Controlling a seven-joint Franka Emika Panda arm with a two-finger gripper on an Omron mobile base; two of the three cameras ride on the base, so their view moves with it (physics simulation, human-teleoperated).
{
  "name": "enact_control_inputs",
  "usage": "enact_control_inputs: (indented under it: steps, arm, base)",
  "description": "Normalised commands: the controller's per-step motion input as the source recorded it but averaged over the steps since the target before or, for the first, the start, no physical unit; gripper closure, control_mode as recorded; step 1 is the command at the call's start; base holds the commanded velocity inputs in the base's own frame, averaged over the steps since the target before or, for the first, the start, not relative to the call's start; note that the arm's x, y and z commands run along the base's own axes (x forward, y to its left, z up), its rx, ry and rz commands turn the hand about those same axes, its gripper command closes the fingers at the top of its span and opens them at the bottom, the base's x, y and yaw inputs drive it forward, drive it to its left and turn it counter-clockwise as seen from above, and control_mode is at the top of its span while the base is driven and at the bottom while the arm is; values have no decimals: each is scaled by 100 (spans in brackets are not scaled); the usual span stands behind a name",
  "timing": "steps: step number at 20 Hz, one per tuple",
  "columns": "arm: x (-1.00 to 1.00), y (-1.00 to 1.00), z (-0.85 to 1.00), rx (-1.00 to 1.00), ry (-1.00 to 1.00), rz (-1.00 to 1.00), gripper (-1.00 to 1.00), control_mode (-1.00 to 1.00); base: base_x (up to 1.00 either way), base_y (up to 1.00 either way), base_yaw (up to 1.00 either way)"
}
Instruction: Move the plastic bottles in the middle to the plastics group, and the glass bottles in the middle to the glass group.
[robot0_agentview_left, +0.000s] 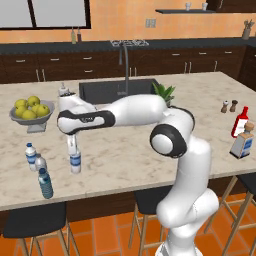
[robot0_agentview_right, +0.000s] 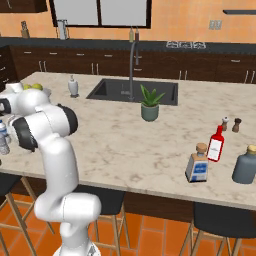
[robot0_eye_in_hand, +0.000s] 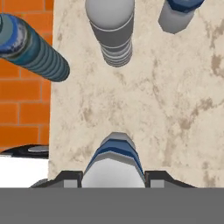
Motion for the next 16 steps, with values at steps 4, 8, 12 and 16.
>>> enact_control_inputs:
  steps: [4, 8, 12, 16]
  arm:
    - [4, 38, -8, 0, 0, 3, 100, -100]
    - [13, 26, -3, 0, -1, 0, 100, -100]
    - [14, 25, -4, 1, 0, 0, 100, -100]
    - [9, 25, -7, 0, -1, 0, 100, -100]
  base:
    - [0, 0, 0]
    - [0, 0, 0]
    - [0, 0, 0]
    - [0, 0, 0]
